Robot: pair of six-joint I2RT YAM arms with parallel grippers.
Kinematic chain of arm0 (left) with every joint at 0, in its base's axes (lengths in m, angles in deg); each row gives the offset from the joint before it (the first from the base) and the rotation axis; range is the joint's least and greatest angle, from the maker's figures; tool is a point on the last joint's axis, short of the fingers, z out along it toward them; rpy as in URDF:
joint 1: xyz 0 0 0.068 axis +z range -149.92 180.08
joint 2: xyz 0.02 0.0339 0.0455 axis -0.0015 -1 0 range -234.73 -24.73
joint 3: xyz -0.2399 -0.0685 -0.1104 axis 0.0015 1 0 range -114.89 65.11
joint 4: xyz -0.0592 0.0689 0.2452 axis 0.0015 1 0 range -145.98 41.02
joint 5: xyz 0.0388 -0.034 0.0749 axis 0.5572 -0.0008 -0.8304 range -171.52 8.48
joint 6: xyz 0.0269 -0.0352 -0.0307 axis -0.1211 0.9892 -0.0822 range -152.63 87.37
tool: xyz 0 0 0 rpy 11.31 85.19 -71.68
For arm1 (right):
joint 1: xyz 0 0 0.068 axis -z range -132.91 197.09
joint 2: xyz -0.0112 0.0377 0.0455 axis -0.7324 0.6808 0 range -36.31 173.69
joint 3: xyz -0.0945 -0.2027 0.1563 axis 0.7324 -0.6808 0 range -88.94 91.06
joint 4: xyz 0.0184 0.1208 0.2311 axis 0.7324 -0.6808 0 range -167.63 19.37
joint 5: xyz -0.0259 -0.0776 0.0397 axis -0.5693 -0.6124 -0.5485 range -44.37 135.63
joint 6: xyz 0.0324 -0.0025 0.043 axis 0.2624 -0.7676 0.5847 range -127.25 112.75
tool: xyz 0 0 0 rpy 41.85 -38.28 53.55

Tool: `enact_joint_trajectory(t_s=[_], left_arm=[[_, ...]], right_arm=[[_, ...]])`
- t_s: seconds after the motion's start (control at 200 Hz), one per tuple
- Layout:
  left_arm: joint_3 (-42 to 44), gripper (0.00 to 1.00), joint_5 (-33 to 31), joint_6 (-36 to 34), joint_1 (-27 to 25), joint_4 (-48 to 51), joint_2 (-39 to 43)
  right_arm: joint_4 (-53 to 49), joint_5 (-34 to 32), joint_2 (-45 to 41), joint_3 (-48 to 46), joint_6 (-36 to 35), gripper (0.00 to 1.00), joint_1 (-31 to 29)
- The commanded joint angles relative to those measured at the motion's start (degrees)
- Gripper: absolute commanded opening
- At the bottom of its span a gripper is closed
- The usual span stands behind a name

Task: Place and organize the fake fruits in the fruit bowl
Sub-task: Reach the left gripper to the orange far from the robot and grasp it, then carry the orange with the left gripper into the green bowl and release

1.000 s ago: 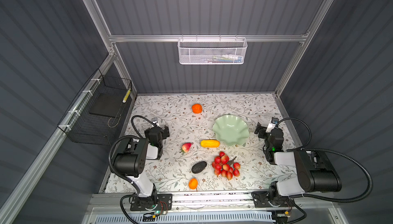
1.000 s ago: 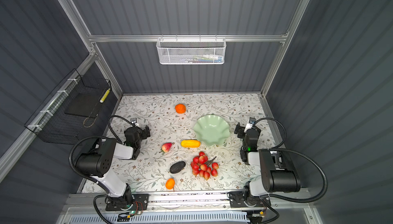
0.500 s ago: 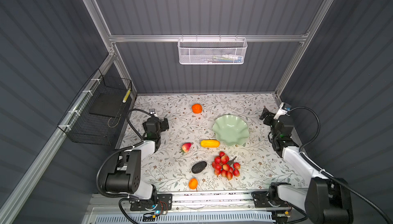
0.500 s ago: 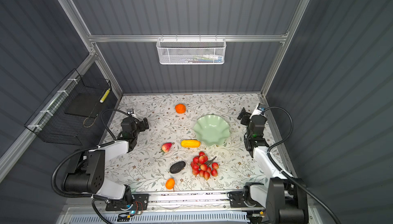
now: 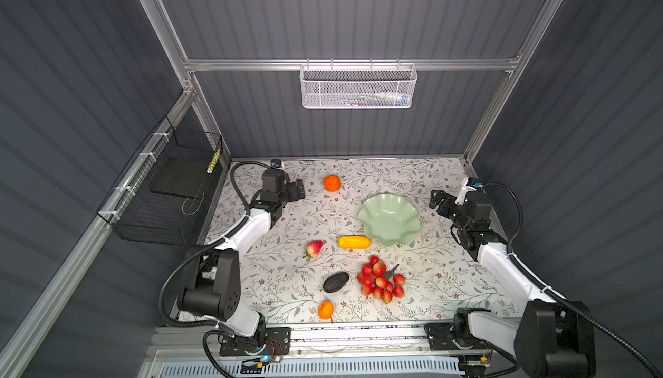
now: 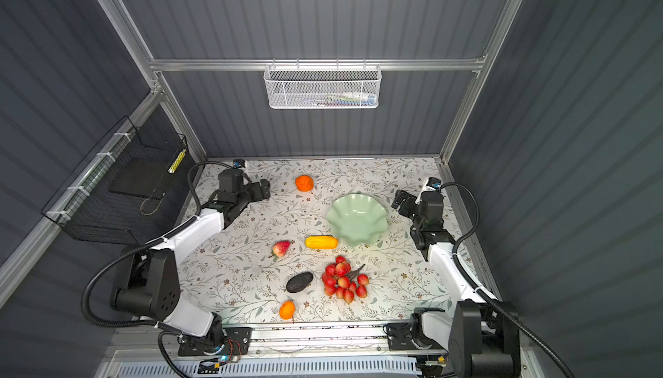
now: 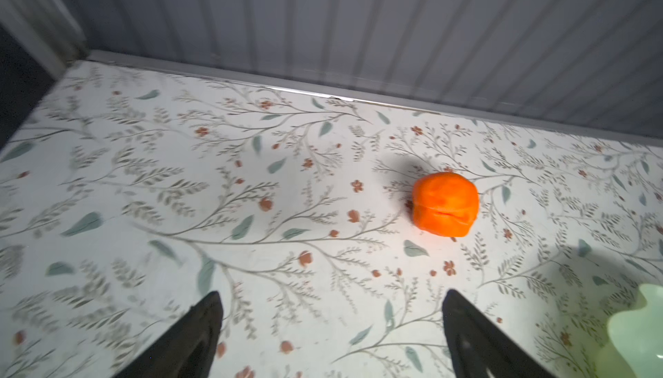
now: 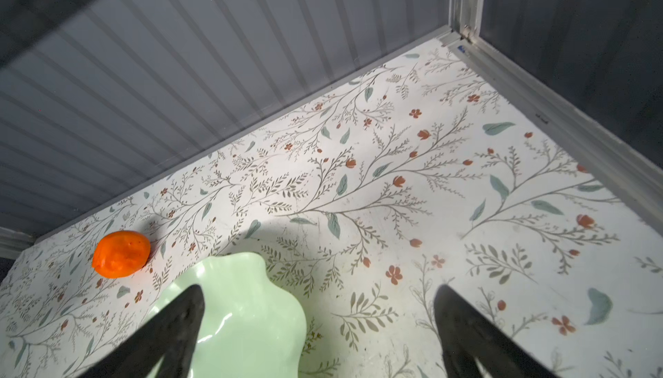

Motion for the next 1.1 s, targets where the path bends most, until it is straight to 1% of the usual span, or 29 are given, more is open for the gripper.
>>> enact_joint_trajectory(t_s=[0.0,0.145,0.155,0.19,0.345,0.46,0.66,0.735,0.81,0.946,1.096], left_arm=[[-7.0,0.96,1.1,-0.2,-1.8,5.0,-6.7],[-15.8,0.95,1.4,-0.2,-3.8,6.2,-16.3],[-17.8,0.95,1.4,-0.1,-3.9,6.4,-16.9],[-20.4,0.95,1.5,0.2,-4.4,6.9,-19.1],[-27.9,0.95,1.6,0.6,-6.6,5.8,-27.7],[-33.5,0.95,0.8,1.2,-7.8,7.3,-33.2],[-37.4,0.96,0.4,2.8,-8.1,6.8,-38.5],[-39.1,0.95,0.9,3.2,-8.2,7.9,-40.1],[-39.2,0.90,1.3,3.6,-8.2,7.8,-40.7],[-37.7,0.71,1.8,3.8,-8.2,6.8,-39.6],[-31.4,0.62,4.0,3.7,-8.2,2.8,-34.5]], right_arm=[[-3.0,3.4,-0.5,1.2,0.4,0.99,-0.2],[-3.8,4.5,-2.2,0.0,0.2,0.99,-0.2],[-4.0,4.5,-2.3,-0.1,0.2,0.99,-0.2],[-4.5,4.9,-2.5,-0.1,0.1,0.99,-0.2],[-5.3,5.6,-5.2,-0.8,-0.8,0.99,-0.2],[-5.6,6.0,-5.8,-0.7,-1.1,0.99,-0.2],[-5.8,6.9,-6.4,-0.7,-0.8,0.99,-0.2],[-5.6,6.8,-6.4,-0.9,-0.7,0.99,-0.2],[-5.7,6.9,-6.4,-0.8,-0.8,0.99,-0.2],[-5.4,7.1,-6.3,-1.0,-0.6,0.99,-0.2],[-4.7,7.3,-5.7,-1.1,0.0,0.99,-0.2]])
